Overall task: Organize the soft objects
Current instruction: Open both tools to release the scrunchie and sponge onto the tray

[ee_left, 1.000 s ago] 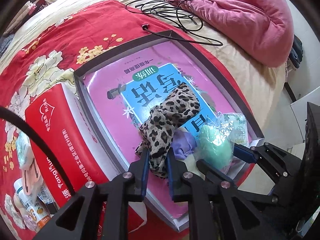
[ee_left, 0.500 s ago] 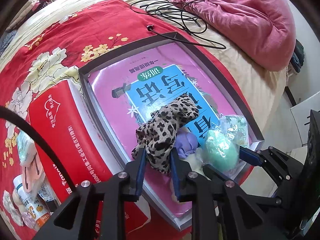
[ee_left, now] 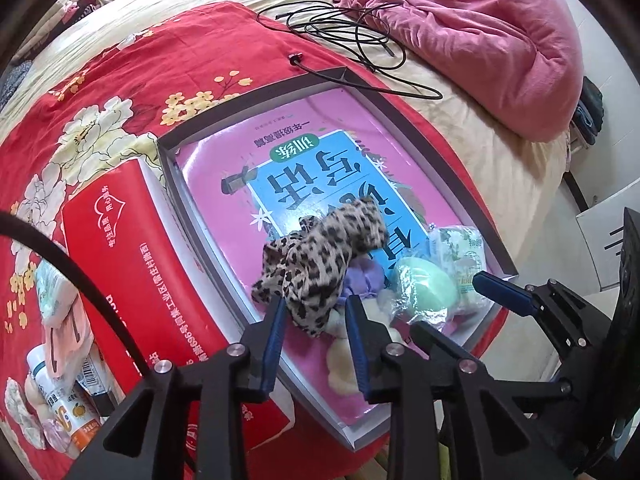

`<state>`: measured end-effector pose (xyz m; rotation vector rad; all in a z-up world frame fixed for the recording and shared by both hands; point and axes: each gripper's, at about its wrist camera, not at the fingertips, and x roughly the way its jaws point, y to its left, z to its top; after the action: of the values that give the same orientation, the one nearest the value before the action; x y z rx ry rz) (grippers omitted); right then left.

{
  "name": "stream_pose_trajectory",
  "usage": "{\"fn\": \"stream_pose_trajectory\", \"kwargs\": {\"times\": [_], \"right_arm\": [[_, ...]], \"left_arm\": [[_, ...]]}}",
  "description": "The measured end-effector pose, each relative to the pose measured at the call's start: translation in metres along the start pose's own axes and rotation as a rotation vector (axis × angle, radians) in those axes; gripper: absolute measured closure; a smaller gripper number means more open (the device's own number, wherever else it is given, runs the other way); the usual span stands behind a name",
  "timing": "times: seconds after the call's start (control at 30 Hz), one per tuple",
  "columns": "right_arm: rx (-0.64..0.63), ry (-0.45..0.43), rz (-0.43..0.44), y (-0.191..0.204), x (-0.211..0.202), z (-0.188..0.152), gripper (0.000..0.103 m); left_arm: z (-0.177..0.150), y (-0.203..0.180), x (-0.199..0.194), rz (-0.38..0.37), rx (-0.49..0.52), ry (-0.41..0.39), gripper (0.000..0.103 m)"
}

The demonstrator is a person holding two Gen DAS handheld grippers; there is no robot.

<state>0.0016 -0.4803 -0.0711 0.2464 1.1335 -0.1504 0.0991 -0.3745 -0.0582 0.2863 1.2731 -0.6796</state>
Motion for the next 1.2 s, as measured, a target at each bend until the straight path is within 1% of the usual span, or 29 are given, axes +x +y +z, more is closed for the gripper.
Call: {"fn": "stream_pose_trajectory", "kwargs": {"times": [0.57, 0.67, 0.7, 0.73, 0.8, 0.83, 1.07, 1.2], "right_arm": [[-0.017, -0.042, -0.05, 0.007, -0.021, 0.002, 0.029], [-0.022, -0.045, -0.057, 0.008, -0.024, 0.002, 0.029], [-0.025, -0.045, -0.06, 0.009, -0.024, 0.002, 0.029], [-0.025, -0.045, -0.063, 0.01, -0.025, 0.002, 0.029], [-0.029, -0.051, -0.07, 0.011, -0.028, 0.001, 0.028], [-0.03, -0.054, -0.076, 0.012, -0.03, 0.001, 0.028], [-0.024, -0.078, -0.09, 0.014, -0.04, 0.002, 0.027], [-0.019, -0.092, -0.089, 0.016, -0.045, 0.001, 0.027]], "left_arm": [[-0.007, 0.003, -0.021, -0.014, -0.007, -0.032, 0.072], [-0.009, 0.003, -0.026, -0.016, -0.002, -0.037, 0.069], [-0.01, 0.002, -0.028, -0.016, -0.003, -0.04, 0.066], [-0.011, 0.003, -0.03, -0.019, -0.007, -0.045, 0.06], [-0.013, 0.004, -0.036, -0.022, -0.012, -0.054, 0.052], [-0.015, 0.004, -0.039, -0.018, -0.014, -0.061, 0.049], [-0.021, 0.006, -0.053, 0.003, -0.014, -0.08, 0.045], [-0.025, 0.007, -0.061, 0.006, -0.015, -0.095, 0.038]]}}
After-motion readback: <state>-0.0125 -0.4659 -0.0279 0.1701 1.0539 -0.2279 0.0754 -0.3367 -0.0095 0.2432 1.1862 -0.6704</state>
